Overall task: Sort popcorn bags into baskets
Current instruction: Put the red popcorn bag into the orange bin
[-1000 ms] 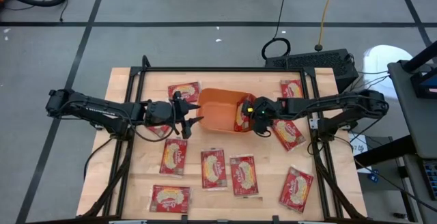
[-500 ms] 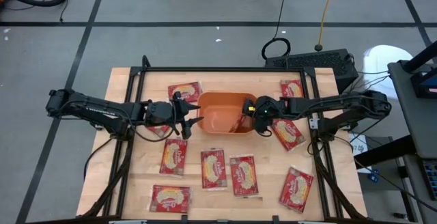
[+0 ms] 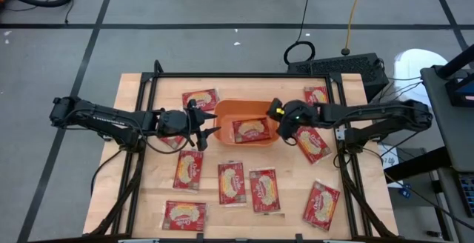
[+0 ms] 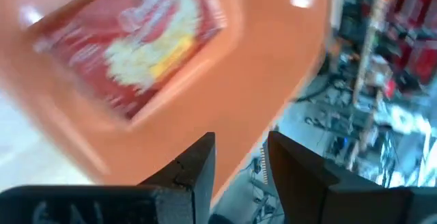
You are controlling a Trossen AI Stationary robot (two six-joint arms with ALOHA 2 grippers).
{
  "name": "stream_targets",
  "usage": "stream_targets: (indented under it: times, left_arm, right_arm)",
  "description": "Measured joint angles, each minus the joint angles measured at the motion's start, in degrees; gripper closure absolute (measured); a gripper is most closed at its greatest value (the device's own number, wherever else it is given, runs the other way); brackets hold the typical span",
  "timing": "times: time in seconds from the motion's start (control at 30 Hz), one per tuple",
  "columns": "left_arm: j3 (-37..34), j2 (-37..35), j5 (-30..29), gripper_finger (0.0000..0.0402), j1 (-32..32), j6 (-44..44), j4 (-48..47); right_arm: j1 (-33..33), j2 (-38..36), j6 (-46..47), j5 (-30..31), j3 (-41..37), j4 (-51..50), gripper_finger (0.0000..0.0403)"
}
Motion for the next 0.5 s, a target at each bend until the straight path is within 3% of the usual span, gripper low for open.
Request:
stream_targets:
  times: [0.27, 0.5]
  left_arm:
    - [0.0, 0.0, 0.0, 0.0183, 1.7, 1.2, 0.1]
    - [0.0, 0.9, 0.0, 0.0183, 3.9, 2.3, 0.7]
  right_arm:
    - [0.4, -1.5, 39.4, -0.1, 0.0, 8.1, 0.0296]
    - [1.1, -0.7, 64.6, -2.9, 0.0, 18.2, 0.0326]
